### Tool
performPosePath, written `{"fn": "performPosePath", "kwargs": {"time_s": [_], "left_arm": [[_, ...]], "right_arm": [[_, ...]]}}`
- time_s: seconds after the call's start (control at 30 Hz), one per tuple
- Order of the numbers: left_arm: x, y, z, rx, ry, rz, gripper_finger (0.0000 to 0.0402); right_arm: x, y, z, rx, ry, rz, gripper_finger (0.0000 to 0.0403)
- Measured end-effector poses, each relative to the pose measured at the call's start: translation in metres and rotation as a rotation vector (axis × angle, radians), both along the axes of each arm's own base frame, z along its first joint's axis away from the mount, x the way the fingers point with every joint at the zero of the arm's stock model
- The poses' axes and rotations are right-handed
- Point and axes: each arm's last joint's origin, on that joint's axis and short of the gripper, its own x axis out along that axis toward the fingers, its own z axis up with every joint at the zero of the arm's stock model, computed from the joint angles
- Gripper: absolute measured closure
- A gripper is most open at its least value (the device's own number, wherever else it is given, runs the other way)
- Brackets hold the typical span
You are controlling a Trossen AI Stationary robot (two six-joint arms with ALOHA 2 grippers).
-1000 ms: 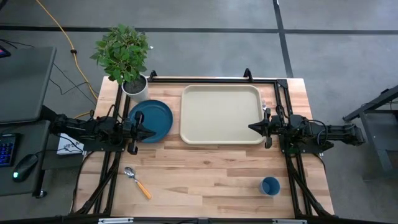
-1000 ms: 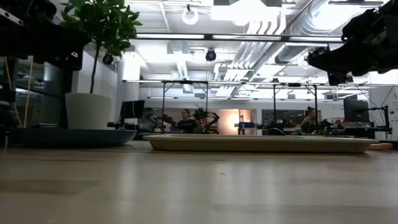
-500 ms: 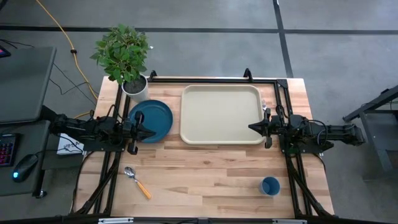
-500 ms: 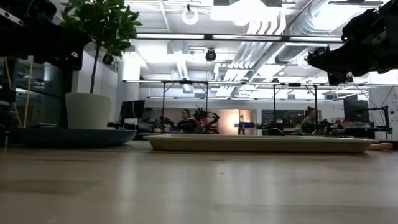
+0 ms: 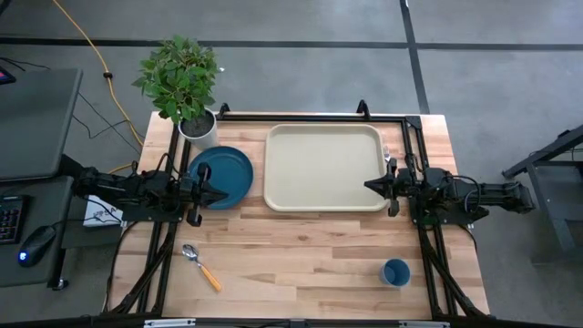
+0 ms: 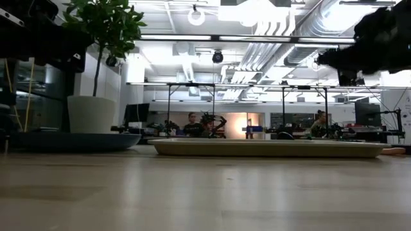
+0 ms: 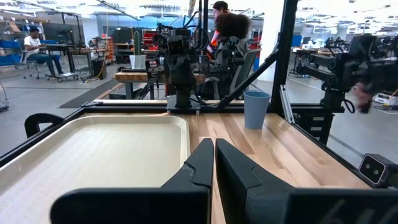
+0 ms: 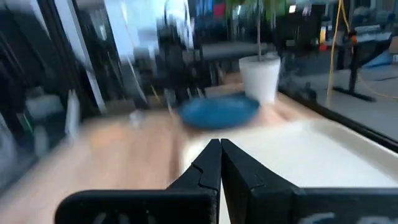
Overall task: Pick and place plate/cup/fork/spoon on tray
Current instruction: Put the blue cup on the gray serving tray
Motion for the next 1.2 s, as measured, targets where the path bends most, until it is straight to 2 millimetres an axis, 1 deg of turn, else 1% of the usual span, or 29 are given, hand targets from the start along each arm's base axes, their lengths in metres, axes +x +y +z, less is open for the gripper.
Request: {"fn": "performPosePath", "kwargs": {"time_s": [0.07,0.13,0.2,0.23,0.3,0.37,0.4,0.43,0.5,0.57,0.6,0.7,0.77,0.83,0.9,0.97,1.03,1.13,1.2], "left_arm": [[0.0,0.0,0.0,0.0,0.0,0.0,0.0401],[0.0,0.0,0.0,0.0,0.0,-0.001,0.0401],[0.0,0.0,0.0,0.0,0.0,0.0,0.0401],[0.0,0.0,0.0,0.0,0.0,0.0,0.0401],[0.0,0.0,0.0,0.0,0.0,-0.001,0.0401],[0.0,0.0,0.0,0.0,0.0,0.0,0.0401],[0.0,0.0,0.0,0.0,0.0,-0.001,0.0401],[0.0,0.0,0.0,0.0,0.0,0.0,0.0401],[0.0,0.0,0.0,0.0,0.001,0.0,0.0401],[0.0,0.0,0.0,0.0,0.0,0.0,0.0401],[0.0,0.0,0.0,0.0,0.0,0.0,0.0401],[0.0,0.0,0.0,0.0,0.0,0.0,0.0401],[0.0,0.0,0.0,0.0,0.0,0.0,0.0401],[0.0,0.0,0.0,0.0,0.001,0.0,0.0401],[0.0,0.0,0.0,0.0,0.0,0.0,0.0401],[0.0,0.0,0.0,0.0,0.0,0.0,0.0401],[0.0,0.0,0.0,0.0,0.001,0.0,0.0401],[0.0,0.0,0.0,0.0,0.0,0.0,0.0401],[0.0,0.0,0.0,0.0,0.0,0.0,0.0401]], "right_arm": [[-0.002,0.0,0.017,0.178,-0.191,0.019,0.0403],[-0.009,-0.003,0.034,0.342,-0.415,-0.027,0.0403],[-0.016,-0.006,0.046,0.522,-0.605,-0.069,0.0403],[-0.02,-0.007,0.051,0.584,-0.681,-0.083,0.0403],[-0.024,-0.008,0.067,0.64,-0.754,-0.073,0.0403],[-0.025,-0.006,0.092,0.638,-0.759,0.011,0.0402],[-0.023,-0.005,0.105,0.643,-0.732,0.037,0.0401],[-0.018,-0.004,0.117,0.656,-0.679,0.049,0.0399],[-0.003,-0.002,0.139,0.677,-0.496,0.056,0.039],[0.015,0.002,0.156,0.72,-0.23,0.075,0.0373],[0.023,0.004,0.161,0.754,-0.075,0.075,0.0361],[0.042,0.013,0.166,0.822,0.409,0.07,0.0318],[0.051,0.022,0.164,0.867,0.72,0.099,0.0288],[0.055,0.036,0.162,0.925,0.984,0.128,0.0262],[0.058,0.052,0.157,0.975,1.203,0.105,0.0245],[0.057,0.071,0.152,0.968,1.352,0.073,0.0235],[0.054,0.091,0.145,0.957,1.442,0.05,0.0232],[0.048,0.117,0.131,0.92,1.519,-0.038,0.0231],[0.043,0.129,0.122,0.906,1.536,-0.122,0.0231]]}}
